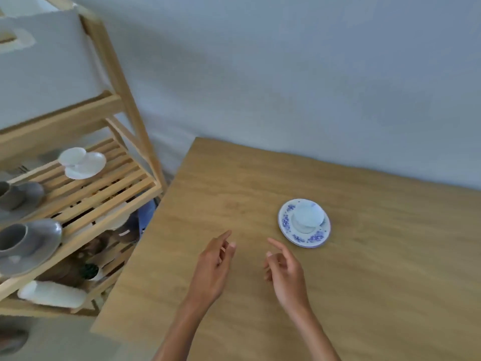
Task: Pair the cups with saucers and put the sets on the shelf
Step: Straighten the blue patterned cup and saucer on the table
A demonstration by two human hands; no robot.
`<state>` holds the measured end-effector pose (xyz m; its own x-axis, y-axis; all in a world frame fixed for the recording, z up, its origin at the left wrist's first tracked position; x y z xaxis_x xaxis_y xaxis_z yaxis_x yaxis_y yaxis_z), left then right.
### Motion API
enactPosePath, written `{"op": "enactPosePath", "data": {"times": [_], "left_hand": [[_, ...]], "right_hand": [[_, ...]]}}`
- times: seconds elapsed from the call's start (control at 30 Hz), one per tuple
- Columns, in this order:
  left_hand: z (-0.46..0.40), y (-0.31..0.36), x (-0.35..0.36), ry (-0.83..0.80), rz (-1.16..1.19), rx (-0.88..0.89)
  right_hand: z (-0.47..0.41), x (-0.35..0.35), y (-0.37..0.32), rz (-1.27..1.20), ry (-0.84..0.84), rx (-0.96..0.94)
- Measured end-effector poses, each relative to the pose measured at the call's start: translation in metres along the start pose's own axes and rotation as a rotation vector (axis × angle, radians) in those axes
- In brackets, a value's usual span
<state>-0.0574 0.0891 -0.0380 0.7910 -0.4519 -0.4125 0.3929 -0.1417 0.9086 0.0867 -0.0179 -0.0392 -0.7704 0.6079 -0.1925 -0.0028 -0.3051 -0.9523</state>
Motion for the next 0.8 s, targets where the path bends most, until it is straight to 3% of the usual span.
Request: {"op": "enactPosePath", "data": {"times": [0.27,0.5,0.8], "left_hand": [[-0.025,0.029,0.095,-0.066,0.014,-0.006],[-0.054,0.036,0.131,-0.102,-0.134,0.080],[-0.074,0.034,0.141,-0.100,-0.185,0.028]], "right_hand": [[-0.043,-0.123,0.023,0.071,0.217,0.006],[-0.087,-0.153,0.029,0.256,0.069,0.076],[-0.118,-0.150,0.037,0.341,-0.014,0.015]]}}
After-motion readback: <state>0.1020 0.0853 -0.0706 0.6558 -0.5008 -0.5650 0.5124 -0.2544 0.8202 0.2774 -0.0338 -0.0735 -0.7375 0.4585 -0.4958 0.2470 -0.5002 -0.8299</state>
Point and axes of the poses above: each hand's wrist, its own z-axis away from the middle knuckle, its own x-axis out of the palm, y = z × x, the point moved 1 cm from there along -z, towards the middle knuckle
